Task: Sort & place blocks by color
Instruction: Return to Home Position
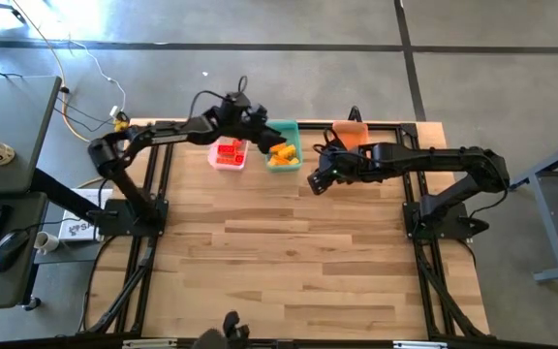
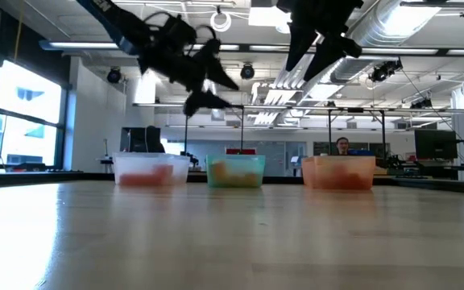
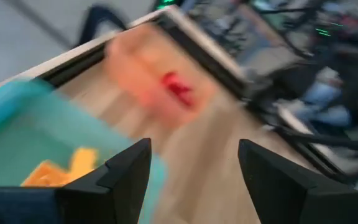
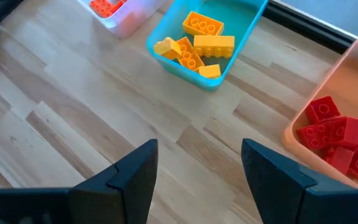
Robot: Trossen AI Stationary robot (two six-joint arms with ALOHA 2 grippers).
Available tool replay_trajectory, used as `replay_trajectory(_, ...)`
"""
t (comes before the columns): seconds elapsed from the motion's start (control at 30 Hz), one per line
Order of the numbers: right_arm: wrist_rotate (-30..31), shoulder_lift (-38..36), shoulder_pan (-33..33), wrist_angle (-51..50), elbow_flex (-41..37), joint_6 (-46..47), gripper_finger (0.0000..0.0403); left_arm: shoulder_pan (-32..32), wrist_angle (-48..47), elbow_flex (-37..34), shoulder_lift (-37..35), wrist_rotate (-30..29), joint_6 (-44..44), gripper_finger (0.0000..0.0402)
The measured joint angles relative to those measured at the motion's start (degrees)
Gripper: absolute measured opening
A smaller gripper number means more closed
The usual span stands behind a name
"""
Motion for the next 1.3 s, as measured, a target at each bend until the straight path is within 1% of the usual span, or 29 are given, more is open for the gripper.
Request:
replay_trajectory(0.03,-0.1,0.0,0.2,0.0,0.0,-0.5,0.0218,-0.3,-0.5,-0.1,-1.6,1.3,1.0,0.0228)
replay_trajectory(0.1,-0.1,0.0,0.5,0.1,0.0,-1.7,0.0218,-1.6,-2.4,-0.5,-5.7,1.8,4.2,0.0228)
replay_trajectory(0.23,0.6,0.0,0.8,0.5,0.0,-2.4,0.0218,-5.3,-7.1,-3.0,-14.1,-0.1,11.3,0.0228)
replay_trajectory(0.3,0.7,0.0,0.8,0.9,0.0,-2.3,0.0218,-7.3,-7.2,-6.1,-18.5,-0.5,12.8,0.0228)
replay_trajectory(0.37,0.7,0.0,0.8,1.3,0.0,-2.3,0.0218,-9.7,-6.3,-10.0,-22.7,-2.4,12.3,0.0228)
replay_trajectory(0.43,0.7,0.0,0.8,1.3,0.0,-2.3,0.0218,-12.3,-5.4,-15.0,-26.6,-6.0,11.3,0.0228)
replay_trajectory(0.5,0.7,0.0,0.8,1.3,0.0,-1.8,0.0218,-14.6,-4.0,-20.2,-30.5,-8.1,10.8,0.0228)
replay_trajectory(0.6,1.0,0.0,0.8,1.3,0.0,-1.4,0.0218,-17.7,0.3,-27.6,-36.3,-9.4,10.1,0.0228)
replay_trajectory(0.67,1.4,0.0,0.8,1.3,0.0,-1.4,0.0218,-19.4,3.1,-32.3,-40.0,-10.1,8.1,0.0228)
replay_trajectory(0.77,1.6,0.0,0.8,1.7,0.0,-1.3,0.0218,-21.0,9.5,-38.6,-45.5,-10.2,4.7,0.0227)
replay_trajectory(0.83,1.5,0.0,0.8,2.2,0.0,-1.4,0.0218,-21.4,12.2,-42.3,-49.6,-10.2,3.6,0.0227)
replay_trajectory(1.17,2.0,0.0,0.6,4.5,0.0,-1.3,0.0218,-21.6,12.8,-55.1,-65.2,-10.7,0.6,0.0227)
replay_trajectory(1.3,2.0,0.0,0.3,4.7,0.0,-1.7,0.0218,-21.6,12.6,-58.2,-70.8,-12.9,-0.5,0.0227)
